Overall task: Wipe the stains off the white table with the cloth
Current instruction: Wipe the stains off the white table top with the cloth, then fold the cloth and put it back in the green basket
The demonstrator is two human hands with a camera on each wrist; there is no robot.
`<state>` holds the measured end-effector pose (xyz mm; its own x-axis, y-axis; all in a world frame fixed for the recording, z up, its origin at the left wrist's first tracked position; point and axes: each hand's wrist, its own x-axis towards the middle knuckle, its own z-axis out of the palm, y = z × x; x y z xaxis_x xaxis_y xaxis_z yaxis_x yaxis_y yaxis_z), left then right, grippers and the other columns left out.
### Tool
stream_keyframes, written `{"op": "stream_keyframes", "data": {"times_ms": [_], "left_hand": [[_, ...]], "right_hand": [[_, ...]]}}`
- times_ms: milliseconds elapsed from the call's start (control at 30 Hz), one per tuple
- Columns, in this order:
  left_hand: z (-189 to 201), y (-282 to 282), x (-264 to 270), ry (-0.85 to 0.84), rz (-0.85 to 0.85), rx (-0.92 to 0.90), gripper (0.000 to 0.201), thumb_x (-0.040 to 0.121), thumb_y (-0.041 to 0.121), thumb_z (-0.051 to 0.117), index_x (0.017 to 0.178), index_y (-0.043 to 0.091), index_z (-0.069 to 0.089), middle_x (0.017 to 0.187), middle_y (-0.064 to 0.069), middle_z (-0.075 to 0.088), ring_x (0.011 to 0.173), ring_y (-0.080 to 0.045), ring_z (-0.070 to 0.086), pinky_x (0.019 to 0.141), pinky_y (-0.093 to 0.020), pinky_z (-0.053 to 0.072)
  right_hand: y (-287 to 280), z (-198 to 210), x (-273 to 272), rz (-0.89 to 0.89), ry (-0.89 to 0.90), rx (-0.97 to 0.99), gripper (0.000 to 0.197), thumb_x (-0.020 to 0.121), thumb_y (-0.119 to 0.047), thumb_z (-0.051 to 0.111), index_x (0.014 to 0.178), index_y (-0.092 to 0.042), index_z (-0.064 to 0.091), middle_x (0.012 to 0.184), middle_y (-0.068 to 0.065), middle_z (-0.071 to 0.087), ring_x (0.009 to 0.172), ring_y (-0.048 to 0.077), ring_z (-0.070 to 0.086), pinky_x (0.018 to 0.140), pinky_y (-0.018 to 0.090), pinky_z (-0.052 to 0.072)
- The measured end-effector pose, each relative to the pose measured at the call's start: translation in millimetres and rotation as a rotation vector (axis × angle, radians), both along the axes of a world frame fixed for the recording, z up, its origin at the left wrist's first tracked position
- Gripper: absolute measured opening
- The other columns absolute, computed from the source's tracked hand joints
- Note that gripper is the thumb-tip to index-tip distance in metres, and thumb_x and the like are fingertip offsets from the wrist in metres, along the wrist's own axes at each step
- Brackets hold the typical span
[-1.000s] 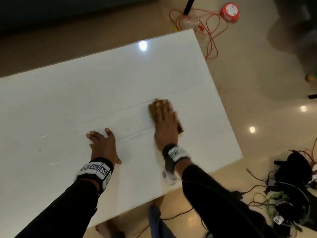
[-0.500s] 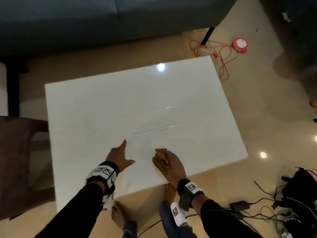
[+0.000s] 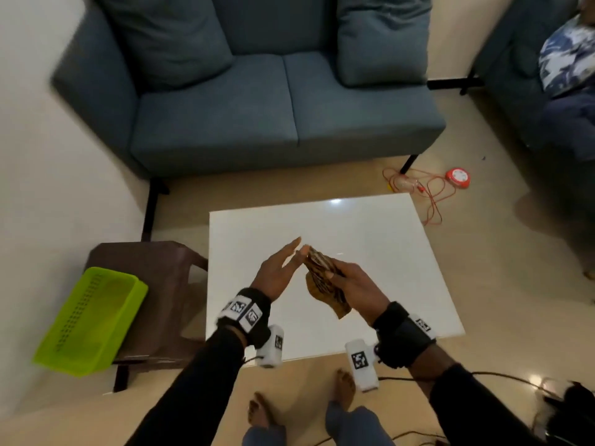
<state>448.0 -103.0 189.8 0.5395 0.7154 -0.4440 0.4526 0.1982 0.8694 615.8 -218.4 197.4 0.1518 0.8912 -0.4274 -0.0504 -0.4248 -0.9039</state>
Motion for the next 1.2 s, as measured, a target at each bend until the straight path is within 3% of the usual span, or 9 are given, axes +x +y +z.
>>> {"op": "stream_keyframes", "data": {"times_ms": [200, 367, 500, 667, 767, 833, 1000, 1067, 1200], "left_hand": [[101.9, 18.7, -25.3, -0.052, -0.232, 0.013, 0.032, 0.089, 0.035, 0.076, 0.114, 0.015, 0.073, 0.105, -0.002, 0.077, 0.098, -0.014, 0.071, 0.086, -0.028, 0.056], [129.7, 25.0, -55.5, 0.011, -0.321, 0.107, 0.032, 0.083, 0.008, 0.081, 0.114, 0.009, 0.075, 0.112, -0.003, 0.077, 0.105, -0.012, 0.069, 0.098, -0.036, 0.048], [143.2, 24.3, -66.5, -0.034, -0.242, 0.099, 0.033, 0.086, 0.027, 0.080, 0.117, 0.015, 0.075, 0.121, 0.004, 0.074, 0.120, -0.011, 0.061, 0.103, -0.039, 0.037], [170.3, 26.9, -61.7, -0.213, -0.118, 0.000, 0.030, 0.090, 0.014, 0.074, 0.119, 0.013, 0.068, 0.116, -0.005, 0.076, 0.110, -0.020, 0.072, 0.101, -0.039, 0.054], [169.2, 30.4, -57.7, -0.331, -0.021, -0.024, 0.037, 0.089, 0.009, 0.075, 0.123, 0.012, 0.064, 0.116, -0.007, 0.075, 0.111, -0.022, 0.072, 0.098, -0.038, 0.056], [158.8, 29.0, -58.2, -0.341, 0.097, -0.062, 0.056, 0.081, 0.019, 0.083, 0.131, 0.012, 0.057, 0.121, -0.009, 0.073, 0.113, -0.026, 0.070, 0.103, -0.046, 0.054], [134.7, 28.1, -65.5, -0.093, 0.185, 0.012, 0.112, 0.054, 0.049, 0.094, 0.149, 0.025, 0.038, 0.128, -0.012, 0.067, 0.116, -0.028, 0.067, 0.101, -0.050, 0.056], [135.6, 29.4, -69.7, -0.055, 0.159, 0.042, 0.111, 0.064, 0.031, 0.095, 0.155, 0.028, 0.031, 0.133, -0.010, 0.064, 0.119, -0.027, 0.064, 0.098, -0.046, 0.057], [144.1, 38.2, -70.9, -0.008, 0.064, 0.167, 0.072, 0.069, 0.001, 0.089, 0.134, 0.016, 0.062, 0.125, -0.005, 0.070, 0.123, -0.025, 0.065, 0.095, -0.045, 0.060]], "right_hand": [[13.5, 117.6, -13.9, 0.253, -0.157, -0.009, 0.038, 0.107, -0.023, 0.046, 0.141, -0.019, 0.064, 0.126, 0.007, 0.072, 0.119, 0.028, 0.066, 0.107, 0.043, 0.052], [23.4, 163.1, -17.8, 0.237, -0.175, 0.002, 0.028, 0.112, -0.012, 0.041, 0.126, -0.010, 0.065, 0.119, 0.012, 0.072, 0.113, 0.029, 0.069, 0.100, 0.040, 0.056], [38.1, 183.6, -20.2, 0.208, -0.177, -0.022, 0.031, 0.112, -0.015, 0.041, 0.135, -0.008, 0.061, 0.128, 0.017, 0.070, 0.119, 0.034, 0.067, 0.105, 0.049, 0.054], [65.3, 214.1, -9.1, 0.153, -0.078, 0.068, 0.030, 0.109, -0.017, 0.051, 0.133, -0.004, 0.062, 0.125, 0.017, 0.068, 0.115, 0.034, 0.065, 0.099, 0.045, 0.055], [66.8, 200.2, -4.0, -0.003, 0.088, 0.127, 0.054, 0.093, -0.040, 0.073, 0.137, -0.010, 0.062, 0.131, 0.013, 0.070, 0.122, 0.035, 0.066, 0.095, 0.044, 0.057], [54.2, 165.4, -13.9, -0.017, 0.266, 0.057, 0.059, 0.094, -0.055, 0.068, 0.137, -0.014, 0.063, 0.131, 0.011, 0.073, 0.122, 0.031, 0.069, 0.094, 0.044, 0.057], [36.7, 104.6, -30.7, -0.185, 0.376, 0.005, 0.047, 0.097, -0.013, 0.071, 0.139, 0.004, 0.060, 0.130, 0.026, 0.071, 0.123, 0.045, 0.066, 0.084, 0.038, 0.064], [43.1, 101.4, -24.2, -0.215, 0.293, -0.022, 0.064, 0.092, -0.007, 0.076, 0.150, 0.001, 0.048, 0.133, 0.024, 0.068, 0.119, 0.039, 0.069, 0.086, 0.037, 0.062], [62.6, 118.7, -6.7, -0.020, 0.147, 0.028, 0.084, 0.081, 0.005, 0.084, 0.150, -0.020, 0.043, 0.132, 0.019, 0.070, 0.120, 0.032, 0.069, 0.096, 0.039, 0.060]]}}
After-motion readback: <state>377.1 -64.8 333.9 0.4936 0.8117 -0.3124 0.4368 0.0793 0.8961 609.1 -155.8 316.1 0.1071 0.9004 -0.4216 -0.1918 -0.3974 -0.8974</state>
